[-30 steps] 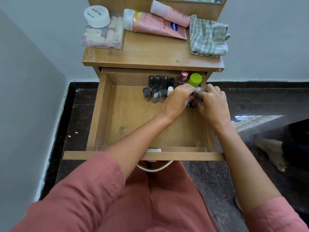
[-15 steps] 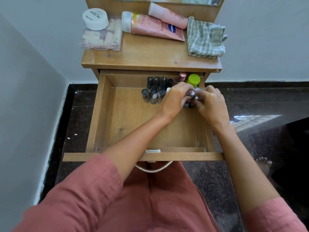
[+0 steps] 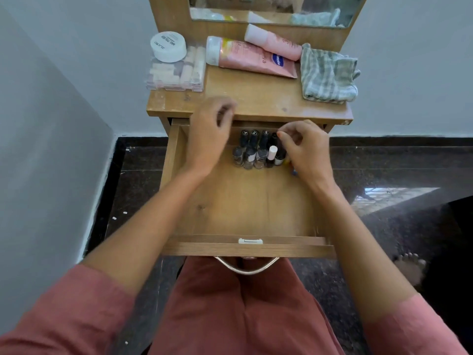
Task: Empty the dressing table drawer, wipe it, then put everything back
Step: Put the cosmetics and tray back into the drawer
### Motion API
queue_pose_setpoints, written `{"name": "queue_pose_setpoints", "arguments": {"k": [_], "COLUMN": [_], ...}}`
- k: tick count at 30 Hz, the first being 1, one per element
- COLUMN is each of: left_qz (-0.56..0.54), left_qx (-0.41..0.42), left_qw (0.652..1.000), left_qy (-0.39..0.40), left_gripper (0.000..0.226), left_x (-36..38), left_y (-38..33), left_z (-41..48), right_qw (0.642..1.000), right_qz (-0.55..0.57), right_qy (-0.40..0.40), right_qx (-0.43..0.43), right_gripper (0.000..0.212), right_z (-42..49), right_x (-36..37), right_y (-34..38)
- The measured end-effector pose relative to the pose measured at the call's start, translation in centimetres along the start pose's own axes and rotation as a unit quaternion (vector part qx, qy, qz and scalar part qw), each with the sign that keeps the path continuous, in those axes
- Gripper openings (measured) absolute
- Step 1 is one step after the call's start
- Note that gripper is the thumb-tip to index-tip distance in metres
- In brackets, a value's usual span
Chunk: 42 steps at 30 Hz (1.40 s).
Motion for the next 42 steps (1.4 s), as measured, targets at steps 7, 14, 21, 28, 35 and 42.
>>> {"name": "queue_pose_setpoints", "arguments": {"k": [7,14,21,28,35,42], "left_qz": [0.009,-0.031,-0.14,-0.129,-0.232,-0.312], "left_qx": [-0.121,-0.33,-0.366,-0.37,-0.386,-0.411], "left_qw": [0.982,0.943,0.92,0.92,0.893,0.856], "left_qy": [-0.148,-0.035,-0.001,-0.003,-0.005,-0.019], "left_gripper": [0.028,0.043,0.023,0.025,0.03,0.01], "left_x": [-5.3,-5.6,-5.7,-6.4,-7.9,-8.7], "left_y": [6.9,10.8,10.9,10.9,11.5,11.6], "left_z": [4.2,8.1,9.8,8.8,6.1,2.6], "right_qw": [0.993,0.993,0.991,0.984,0.98,0.977], "right_qz": [0.111,0.106,0.106,0.122,0.145,0.169], "right_qy": [0.045,0.042,0.021,0.023,0.022,0.038], "right_qx": [0.015,0.019,0.082,0.124,0.136,0.127], "right_gripper": [0.019,0.024,0.025,0.021,0.023,0.024], "right_z": [4.2,8.9,10.9,9.7,6.5,2.6], "right_x": [7.5,12.0,14.1,14.1,13.7,12.6], "right_y": [4.1,6.7,6.6,7.3,8.4,9.6]}}
Point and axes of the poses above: each hand's wrist, its own z-axis towards the middle knuckle, its own x-axis out of the palm, y = z × x, the point moved 3 cm from there along z, towards the middle knuckle, and after that the axes turned 11 degrees about z, right-handed, at the moved point
